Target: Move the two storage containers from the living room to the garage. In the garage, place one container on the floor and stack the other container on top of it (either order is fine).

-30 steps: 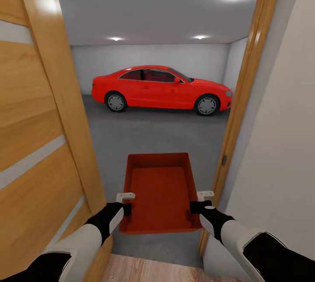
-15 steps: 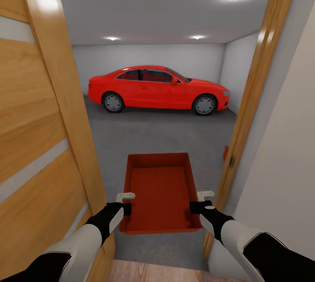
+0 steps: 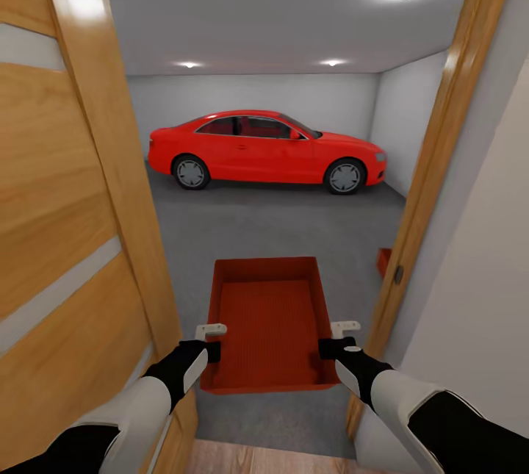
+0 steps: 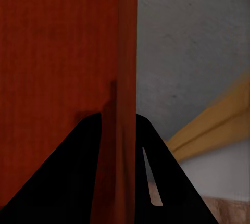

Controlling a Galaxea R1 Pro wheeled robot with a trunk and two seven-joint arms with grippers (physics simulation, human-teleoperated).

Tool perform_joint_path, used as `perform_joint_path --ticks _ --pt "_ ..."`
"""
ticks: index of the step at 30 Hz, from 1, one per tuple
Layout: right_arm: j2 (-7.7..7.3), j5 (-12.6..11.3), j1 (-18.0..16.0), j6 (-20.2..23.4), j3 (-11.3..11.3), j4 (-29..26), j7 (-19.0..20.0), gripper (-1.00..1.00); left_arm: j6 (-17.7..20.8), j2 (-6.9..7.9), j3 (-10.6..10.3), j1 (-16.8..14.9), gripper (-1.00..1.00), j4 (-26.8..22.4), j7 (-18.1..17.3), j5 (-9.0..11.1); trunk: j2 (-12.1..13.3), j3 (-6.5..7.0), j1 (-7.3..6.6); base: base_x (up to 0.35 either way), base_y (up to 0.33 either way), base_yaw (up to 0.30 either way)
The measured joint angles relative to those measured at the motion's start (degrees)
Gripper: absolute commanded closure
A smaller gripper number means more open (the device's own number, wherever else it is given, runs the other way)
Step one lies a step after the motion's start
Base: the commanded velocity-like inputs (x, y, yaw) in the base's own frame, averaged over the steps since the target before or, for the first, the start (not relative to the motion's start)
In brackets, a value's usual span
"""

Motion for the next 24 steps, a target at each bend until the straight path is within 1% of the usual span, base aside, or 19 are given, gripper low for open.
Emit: perform_joint_path --ticks 6,17,24 --pt "0.01 -0.01 -0.02 0.00 0.02 0.04 0.03 1.00 0.07 0.00 0.07 0.03 1.00 -0.06 -0.03 -0.08 0.00 0.00 0.01 0.020 0.038 -0.012" --pt "0.00 -0.02 -0.01 0.00 -0.01 0.04 0.04 1.00 0.14 -0.01 0.06 0.01 1.00 -0.06 -0.01 -0.09 0.00 0.00 0.01 0.001 0.001 -0.132" --pt "0.01 -0.01 -0.03 0.00 0.05 0.06 0.03 1.00 0.04 0.00 0.09 0.02 1.00 -0.02 -0.04 -0.08 0.00 0.00 0.01 0.000 0.004 -0.018"
